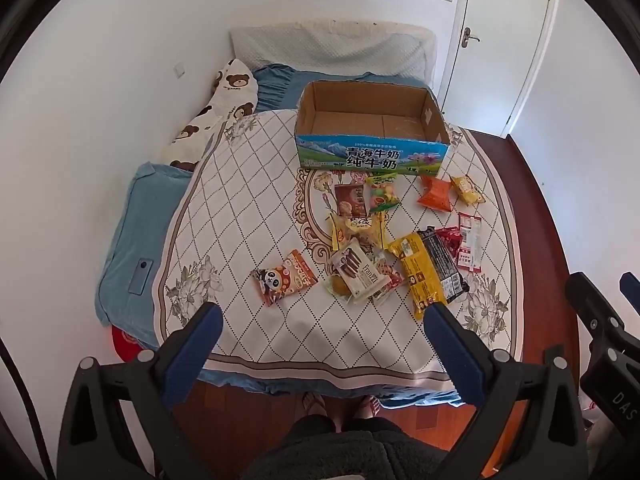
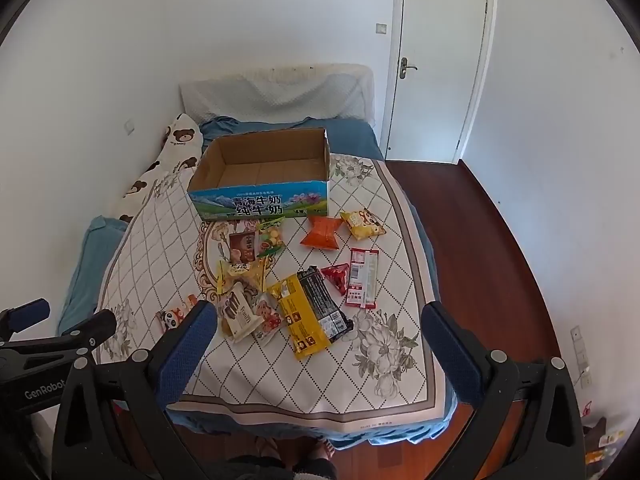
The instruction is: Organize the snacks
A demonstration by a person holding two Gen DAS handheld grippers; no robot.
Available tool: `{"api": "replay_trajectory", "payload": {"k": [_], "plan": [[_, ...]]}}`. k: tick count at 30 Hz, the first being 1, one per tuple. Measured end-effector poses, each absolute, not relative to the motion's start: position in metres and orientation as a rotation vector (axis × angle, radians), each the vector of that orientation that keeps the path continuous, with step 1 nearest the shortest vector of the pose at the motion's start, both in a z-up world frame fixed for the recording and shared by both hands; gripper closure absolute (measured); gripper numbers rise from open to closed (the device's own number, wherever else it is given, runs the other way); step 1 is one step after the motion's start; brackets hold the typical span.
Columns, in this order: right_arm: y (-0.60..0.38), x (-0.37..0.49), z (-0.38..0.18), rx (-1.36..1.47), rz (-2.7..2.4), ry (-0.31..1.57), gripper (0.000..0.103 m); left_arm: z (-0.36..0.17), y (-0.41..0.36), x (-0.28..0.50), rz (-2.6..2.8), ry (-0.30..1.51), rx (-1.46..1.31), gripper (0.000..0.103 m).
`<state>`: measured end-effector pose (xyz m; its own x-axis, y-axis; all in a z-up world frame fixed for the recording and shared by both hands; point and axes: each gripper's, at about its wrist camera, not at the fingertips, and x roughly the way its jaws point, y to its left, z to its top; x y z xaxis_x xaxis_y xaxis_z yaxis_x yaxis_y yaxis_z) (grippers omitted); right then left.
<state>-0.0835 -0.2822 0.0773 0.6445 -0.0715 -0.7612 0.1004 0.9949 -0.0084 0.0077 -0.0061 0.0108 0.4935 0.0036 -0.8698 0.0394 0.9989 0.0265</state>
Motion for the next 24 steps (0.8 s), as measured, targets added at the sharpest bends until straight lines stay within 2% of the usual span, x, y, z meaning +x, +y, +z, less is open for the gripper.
{"api": "replay_trajectory", "payload": {"k": [24], "plan": [[-0.2828,-0.0882,0.0744,0.060,-0.063,0.883,0.000,0.0173,-0.0123,0.0062,-0.023,1.037,0.038,0.000]]}}
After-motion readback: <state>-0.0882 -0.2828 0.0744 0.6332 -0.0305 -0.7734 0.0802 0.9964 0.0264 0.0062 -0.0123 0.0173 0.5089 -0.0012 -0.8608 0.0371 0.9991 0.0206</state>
